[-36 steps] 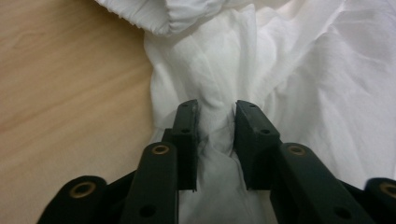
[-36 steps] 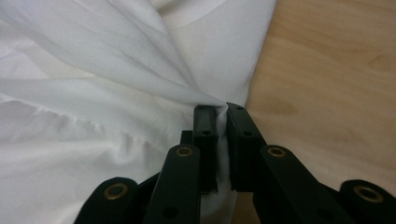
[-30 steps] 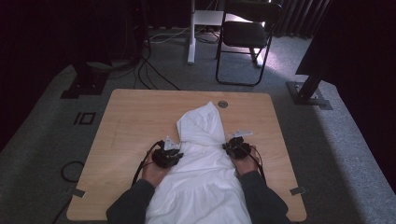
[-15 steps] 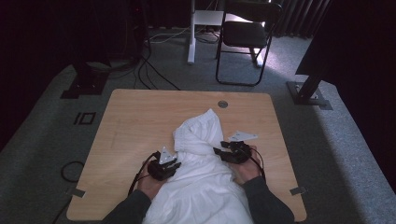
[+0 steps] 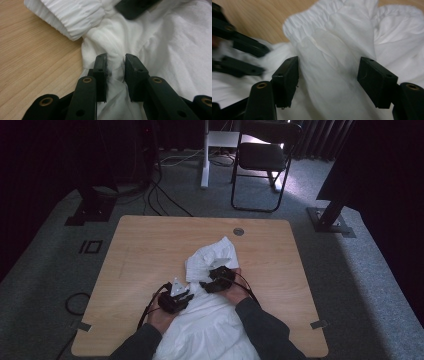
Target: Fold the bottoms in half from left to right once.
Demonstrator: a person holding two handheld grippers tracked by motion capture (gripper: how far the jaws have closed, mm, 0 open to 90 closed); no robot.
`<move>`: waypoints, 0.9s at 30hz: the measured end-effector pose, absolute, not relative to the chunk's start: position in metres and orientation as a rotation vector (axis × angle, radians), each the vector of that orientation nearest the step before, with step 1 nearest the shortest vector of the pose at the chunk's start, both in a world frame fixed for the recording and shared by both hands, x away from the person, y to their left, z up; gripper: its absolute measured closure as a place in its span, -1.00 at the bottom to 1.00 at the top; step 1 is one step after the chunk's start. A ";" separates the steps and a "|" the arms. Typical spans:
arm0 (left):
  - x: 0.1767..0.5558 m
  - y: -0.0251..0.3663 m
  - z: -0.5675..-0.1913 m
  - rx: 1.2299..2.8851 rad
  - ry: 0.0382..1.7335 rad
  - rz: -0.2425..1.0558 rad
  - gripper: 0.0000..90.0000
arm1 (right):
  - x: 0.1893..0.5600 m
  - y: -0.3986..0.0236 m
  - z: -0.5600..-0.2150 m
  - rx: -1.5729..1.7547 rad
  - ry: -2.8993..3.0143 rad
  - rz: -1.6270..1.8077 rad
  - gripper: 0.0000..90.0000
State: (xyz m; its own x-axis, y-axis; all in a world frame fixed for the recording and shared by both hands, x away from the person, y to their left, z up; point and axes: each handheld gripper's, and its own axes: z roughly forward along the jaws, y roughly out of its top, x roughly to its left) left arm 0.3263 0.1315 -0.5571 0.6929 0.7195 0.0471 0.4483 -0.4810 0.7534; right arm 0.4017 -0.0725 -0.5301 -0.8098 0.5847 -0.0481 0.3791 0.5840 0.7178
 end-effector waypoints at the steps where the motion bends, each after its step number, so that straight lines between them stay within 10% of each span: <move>1: 0.326 0.131 -0.557 2.156 0.888 0.468 0.62 | 0.403 -0.071 -0.530 0.785 2.524 1.025 -0.05; 4: 0.326 0.131 -0.557 2.159 0.888 0.469 0.62 | 0.413 -0.080 -0.518 0.824 2.479 1.071 0.69; 9: 0.326 0.131 -0.557 2.159 0.888 0.466 0.61 | 0.426 -0.126 -0.482 1.037 2.255 1.227 0.95; 15: 0.325 0.130 -0.556 2.164 0.892 0.465 0.54 | 0.452 -0.172 -0.491 1.281 2.153 1.197 0.91; 27: 0.332 0.135 -0.532 2.129 0.925 0.423 0.09 | 0.449 -0.188 -0.510 1.400 2.139 1.225 0.07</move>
State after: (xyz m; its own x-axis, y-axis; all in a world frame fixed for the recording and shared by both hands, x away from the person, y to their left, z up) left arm 0.3318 0.1351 -0.5324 0.6822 0.7312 0.0002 0.4783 -0.4464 0.7562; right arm 0.4494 -0.1876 -0.5102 -0.4767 0.8585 0.1889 0.5973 0.1587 0.7862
